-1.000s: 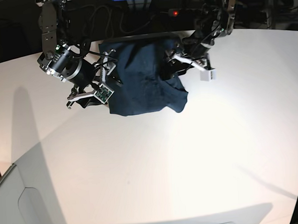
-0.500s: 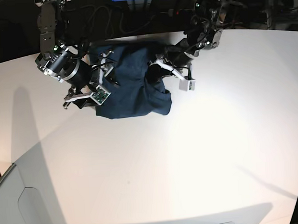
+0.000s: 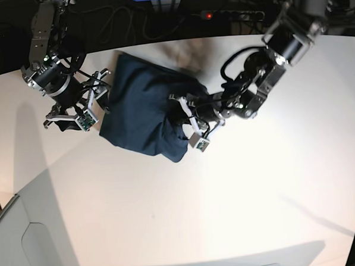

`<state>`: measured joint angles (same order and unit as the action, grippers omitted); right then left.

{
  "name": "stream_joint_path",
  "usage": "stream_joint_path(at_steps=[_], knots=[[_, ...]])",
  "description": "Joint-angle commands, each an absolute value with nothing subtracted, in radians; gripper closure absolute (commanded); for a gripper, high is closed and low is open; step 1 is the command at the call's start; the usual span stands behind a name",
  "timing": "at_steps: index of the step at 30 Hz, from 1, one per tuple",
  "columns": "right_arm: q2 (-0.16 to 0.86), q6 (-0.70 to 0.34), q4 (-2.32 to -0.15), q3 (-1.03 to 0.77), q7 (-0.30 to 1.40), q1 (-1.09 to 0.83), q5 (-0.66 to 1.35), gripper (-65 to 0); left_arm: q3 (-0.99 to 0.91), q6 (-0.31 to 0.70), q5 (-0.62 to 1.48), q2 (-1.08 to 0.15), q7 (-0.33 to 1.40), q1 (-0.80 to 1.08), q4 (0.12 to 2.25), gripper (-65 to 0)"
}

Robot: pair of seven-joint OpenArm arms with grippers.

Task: Fold the T-shirt properly
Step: 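Press and tuck the shirt's loose edge under with the left gripper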

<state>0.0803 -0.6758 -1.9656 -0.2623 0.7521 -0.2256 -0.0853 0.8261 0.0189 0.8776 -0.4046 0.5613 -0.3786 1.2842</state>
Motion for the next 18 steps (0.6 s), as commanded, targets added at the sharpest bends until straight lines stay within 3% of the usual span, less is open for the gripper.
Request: stream_joint_path(at_steps=[1, 4, 10, 14, 18], knots=[[0.085, -0.682, -1.985, -0.280, 0.731, -0.220, -0.074, -37.5, 0.858, 0.002, 0.858, -0.421, 0.590, -0.418, 1.290, 0.0], [0.084, -0.682, -1.985, -0.320, 0.733, -0.231, -0.074, -37.5, 0.978, 0.013, 0.857, -0.426, 0.598, -0.550, 1.283, 0.0], [0.062, -0.682, -1.985, -0.390, 0.733, -0.234, -0.074, -37.5, 1.086, 0.216, 0.835, -0.374, 0.595, -0.710, 1.248, 0.0], [0.062, -0.682, -1.985, -0.429, 0.733, -0.237, -0.074, -37.5, 1.092, 0.272, 0.641, -0.306, 0.593, -0.722, 1.225, 0.0], [0.048, -0.682, -1.985, -0.466, 0.733, -0.237, -0.074, -37.5, 1.095, 0.423, 0.331, -0.231, 0.593, -0.716, 1.225, 0.0]])
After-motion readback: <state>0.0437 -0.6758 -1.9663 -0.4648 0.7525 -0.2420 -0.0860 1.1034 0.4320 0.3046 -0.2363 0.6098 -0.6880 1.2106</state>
